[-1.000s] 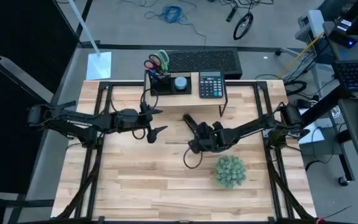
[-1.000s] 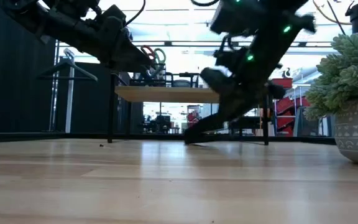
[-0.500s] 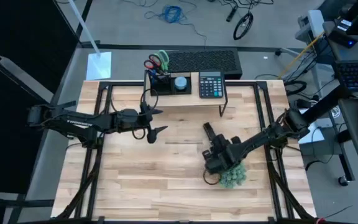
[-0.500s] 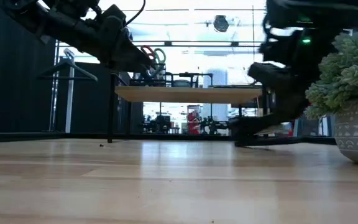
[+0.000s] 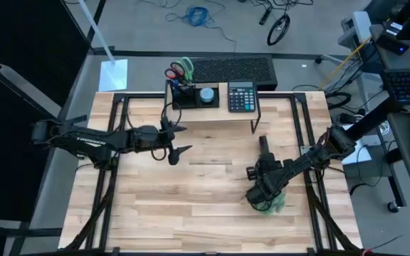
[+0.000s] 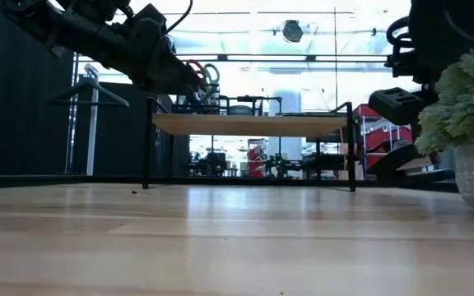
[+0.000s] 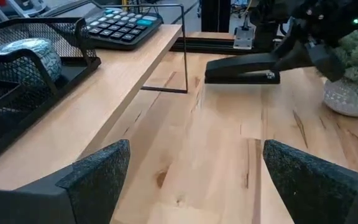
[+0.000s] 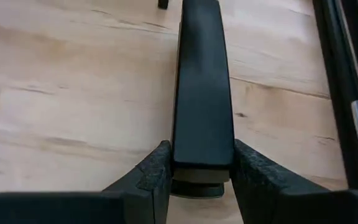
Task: Pick and place office supplies into organizer
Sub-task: Remove the stapler from under the shelf
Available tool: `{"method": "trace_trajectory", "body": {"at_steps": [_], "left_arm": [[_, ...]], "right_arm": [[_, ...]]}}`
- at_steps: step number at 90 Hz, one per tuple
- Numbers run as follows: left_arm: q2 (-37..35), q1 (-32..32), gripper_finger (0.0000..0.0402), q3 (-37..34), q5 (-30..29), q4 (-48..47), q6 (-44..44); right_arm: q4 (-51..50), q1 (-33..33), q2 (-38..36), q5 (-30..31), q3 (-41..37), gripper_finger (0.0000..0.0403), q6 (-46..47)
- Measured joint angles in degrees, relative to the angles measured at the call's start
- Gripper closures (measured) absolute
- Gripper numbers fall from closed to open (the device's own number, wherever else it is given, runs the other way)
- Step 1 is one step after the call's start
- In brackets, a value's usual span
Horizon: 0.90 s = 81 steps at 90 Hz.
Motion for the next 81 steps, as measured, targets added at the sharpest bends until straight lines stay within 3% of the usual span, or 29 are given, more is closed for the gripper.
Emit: {"method": "trace_trajectory", "body": {"at_steps": [30, 58, 81], "left_arm": [[0.0, 0.0, 0.0045, 0.0, 0.0, 0.0, -0.2], [0.0, 0.0, 0.0045, 0.0, 0.0, 0.0, -0.2], [0.0, 0.0, 0.0045, 0.0, 0.0, -0.2, -0.2]], "right_arm": [[-2.1, -0.1, -6.7, 0.5, 0.0, 0.0287, 3.1], [-15.2, -1.7, -15.3, 0.8, -0.3, 0.0287, 5.6], [-4.1, -10.2, -23.0, 3.5, -12.9, 0.0287, -2.1]]}}
